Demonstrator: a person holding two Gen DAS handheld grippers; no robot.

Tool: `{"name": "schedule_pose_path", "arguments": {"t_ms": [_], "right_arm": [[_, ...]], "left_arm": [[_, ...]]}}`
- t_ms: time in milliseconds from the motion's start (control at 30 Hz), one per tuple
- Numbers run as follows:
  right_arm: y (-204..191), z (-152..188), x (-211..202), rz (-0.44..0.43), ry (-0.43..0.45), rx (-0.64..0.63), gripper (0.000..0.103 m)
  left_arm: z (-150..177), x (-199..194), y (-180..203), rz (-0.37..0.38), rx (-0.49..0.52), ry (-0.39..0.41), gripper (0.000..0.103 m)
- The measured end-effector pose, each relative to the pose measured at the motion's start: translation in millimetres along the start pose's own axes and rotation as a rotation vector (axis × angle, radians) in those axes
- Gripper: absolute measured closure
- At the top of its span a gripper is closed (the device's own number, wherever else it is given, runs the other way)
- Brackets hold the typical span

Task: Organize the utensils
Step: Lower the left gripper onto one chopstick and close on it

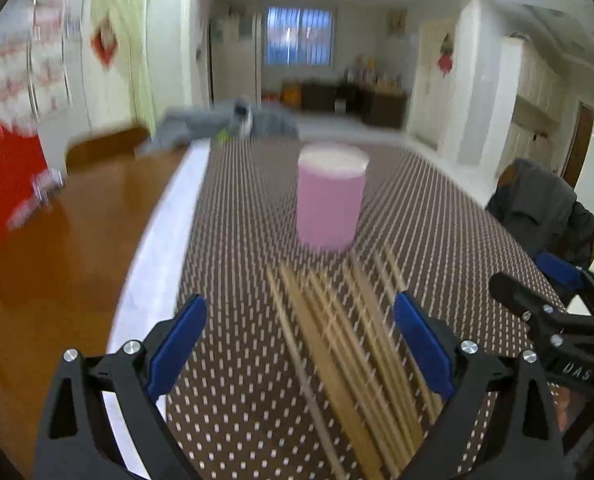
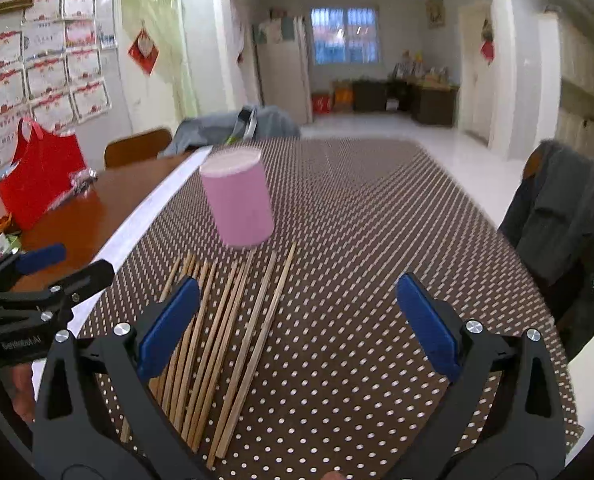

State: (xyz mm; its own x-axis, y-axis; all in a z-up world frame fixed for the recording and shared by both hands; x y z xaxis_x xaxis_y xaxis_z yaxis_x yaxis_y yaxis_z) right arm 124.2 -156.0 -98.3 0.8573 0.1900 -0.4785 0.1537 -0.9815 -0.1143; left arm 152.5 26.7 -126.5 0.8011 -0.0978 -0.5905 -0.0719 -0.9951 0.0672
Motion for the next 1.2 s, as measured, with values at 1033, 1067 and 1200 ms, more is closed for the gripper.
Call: {"name": "schedule_pose_path", "arguments": {"t_ms": [1033,1067,1200], "right_arm": [[-3.5,40.2,100.9,-0.024,-0.346,-0.068,0.006],[-4.6,40.8,102.8,-0.019,-0.352,-0.077,0.006],[-8.8,43.0,114.2,0.008,-0.388,-0.127,0.007]], "left_arm": [[28.6,107.9,-26.4,-0.091,0.073,-0.328,0.049],[27.3,108.6,-24.4,-0.086,0.089,-0.326,0.051],[26.5,107.3,-16.6,-0.033,0.11,-0.332,0.073]]}}
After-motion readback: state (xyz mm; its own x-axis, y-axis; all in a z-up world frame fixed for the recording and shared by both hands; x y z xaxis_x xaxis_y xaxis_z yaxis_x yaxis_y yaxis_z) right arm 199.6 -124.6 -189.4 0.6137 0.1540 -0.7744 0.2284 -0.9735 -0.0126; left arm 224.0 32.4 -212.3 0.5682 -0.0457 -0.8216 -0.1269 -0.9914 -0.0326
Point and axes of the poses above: each gripper's, at about its wrist camera, not at the fingertips, and x roughly the way its jaws point, y to its right, z to its underside, the point moved 6 cm from there along x, roughly the way its jaws point, and after that the axes turned 5 degrees about y, right-handed, at the moved point
